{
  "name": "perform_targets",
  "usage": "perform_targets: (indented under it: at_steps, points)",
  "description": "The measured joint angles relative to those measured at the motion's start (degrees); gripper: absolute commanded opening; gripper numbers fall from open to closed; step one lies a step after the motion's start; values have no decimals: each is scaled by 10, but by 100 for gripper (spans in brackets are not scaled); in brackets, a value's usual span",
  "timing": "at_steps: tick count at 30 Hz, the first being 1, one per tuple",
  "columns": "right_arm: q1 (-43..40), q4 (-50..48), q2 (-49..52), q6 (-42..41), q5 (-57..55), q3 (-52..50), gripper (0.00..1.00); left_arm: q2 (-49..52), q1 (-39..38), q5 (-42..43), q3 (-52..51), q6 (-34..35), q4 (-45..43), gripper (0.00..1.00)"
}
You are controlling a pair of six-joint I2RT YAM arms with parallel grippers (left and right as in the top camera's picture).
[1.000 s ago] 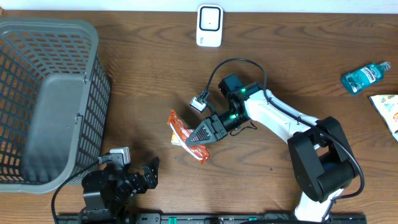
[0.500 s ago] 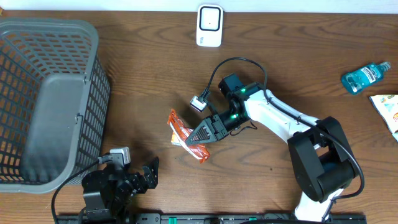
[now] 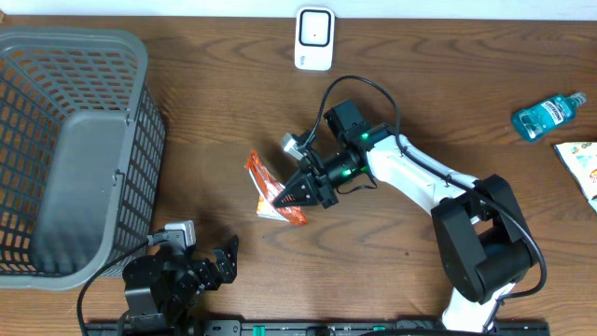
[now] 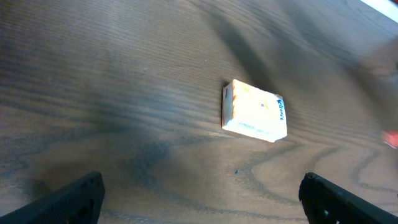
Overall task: Scan the item barcode
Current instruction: 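Lift the chocolate bar with the right gripper toward the scanner, then hold the chocolate bar in front of the scanner with the right gripper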
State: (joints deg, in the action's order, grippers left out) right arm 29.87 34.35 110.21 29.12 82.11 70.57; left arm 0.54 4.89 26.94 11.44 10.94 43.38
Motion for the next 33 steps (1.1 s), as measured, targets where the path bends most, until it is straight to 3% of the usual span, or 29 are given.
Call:
perform_targets:
  at_steps: [13, 25, 33]
  points:
    - [0, -361, 0, -171, -272, 0, 1, 0, 0, 0, 0, 0, 0, 100]
    - [0, -442, 4, -120, -548, 20, 1, 0, 0, 0, 0, 0, 0, 100]
    - [-12, -358, 123, -63, -645, 232, 1, 0, 0, 0, 0, 0, 0, 100]
